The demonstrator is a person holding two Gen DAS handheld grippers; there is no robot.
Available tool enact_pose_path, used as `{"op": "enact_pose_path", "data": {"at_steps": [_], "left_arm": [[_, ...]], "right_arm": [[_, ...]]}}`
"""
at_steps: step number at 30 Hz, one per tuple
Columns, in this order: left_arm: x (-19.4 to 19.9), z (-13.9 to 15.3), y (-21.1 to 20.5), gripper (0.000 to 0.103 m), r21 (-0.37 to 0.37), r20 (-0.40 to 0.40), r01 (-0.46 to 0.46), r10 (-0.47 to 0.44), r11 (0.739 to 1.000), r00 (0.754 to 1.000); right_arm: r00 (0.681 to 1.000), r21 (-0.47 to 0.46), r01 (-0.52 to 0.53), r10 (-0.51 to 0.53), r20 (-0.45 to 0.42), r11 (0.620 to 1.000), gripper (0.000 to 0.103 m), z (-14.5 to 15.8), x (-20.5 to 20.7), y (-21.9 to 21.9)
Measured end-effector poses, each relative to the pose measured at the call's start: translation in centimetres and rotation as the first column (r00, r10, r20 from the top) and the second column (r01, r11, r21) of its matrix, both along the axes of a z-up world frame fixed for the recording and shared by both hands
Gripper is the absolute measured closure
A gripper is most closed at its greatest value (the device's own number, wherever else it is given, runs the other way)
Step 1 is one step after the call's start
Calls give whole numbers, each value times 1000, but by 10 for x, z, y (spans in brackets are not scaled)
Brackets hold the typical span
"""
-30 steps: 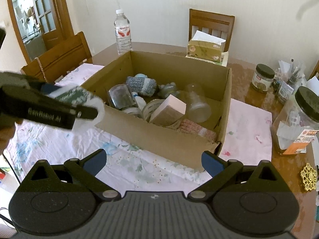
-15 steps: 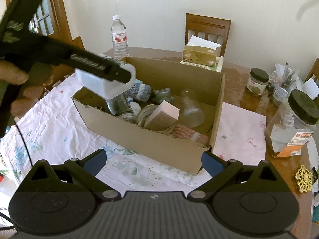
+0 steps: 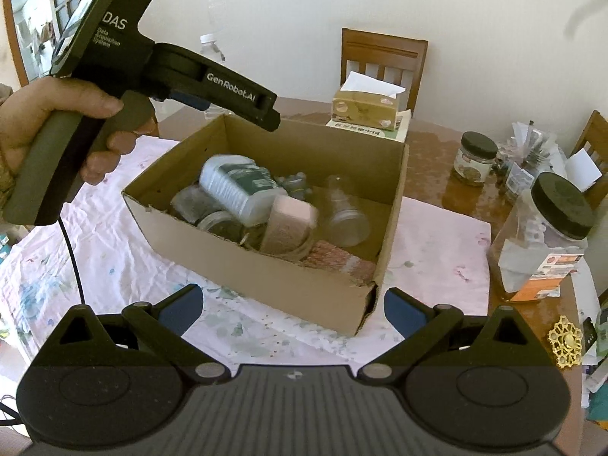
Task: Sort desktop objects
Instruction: 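Lower the MEDICAL container into the box and open the left tool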
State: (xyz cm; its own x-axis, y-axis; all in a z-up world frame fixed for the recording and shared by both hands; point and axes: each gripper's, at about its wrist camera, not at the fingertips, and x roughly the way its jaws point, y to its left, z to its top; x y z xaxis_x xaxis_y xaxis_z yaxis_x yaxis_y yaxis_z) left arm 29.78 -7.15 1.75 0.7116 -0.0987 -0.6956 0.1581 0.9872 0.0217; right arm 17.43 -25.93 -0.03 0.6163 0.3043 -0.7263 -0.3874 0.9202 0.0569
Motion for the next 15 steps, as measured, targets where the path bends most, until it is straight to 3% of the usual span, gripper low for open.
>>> {"op": "enact_pose_path", "data": {"at_steps": [15], "left_arm": [[-35, -1, -2, 8, 93, -15, 40, -39, 995, 999]], "right_arm": [[999, 13, 31, -31, -21, 999, 0, 4, 8, 0]]}}
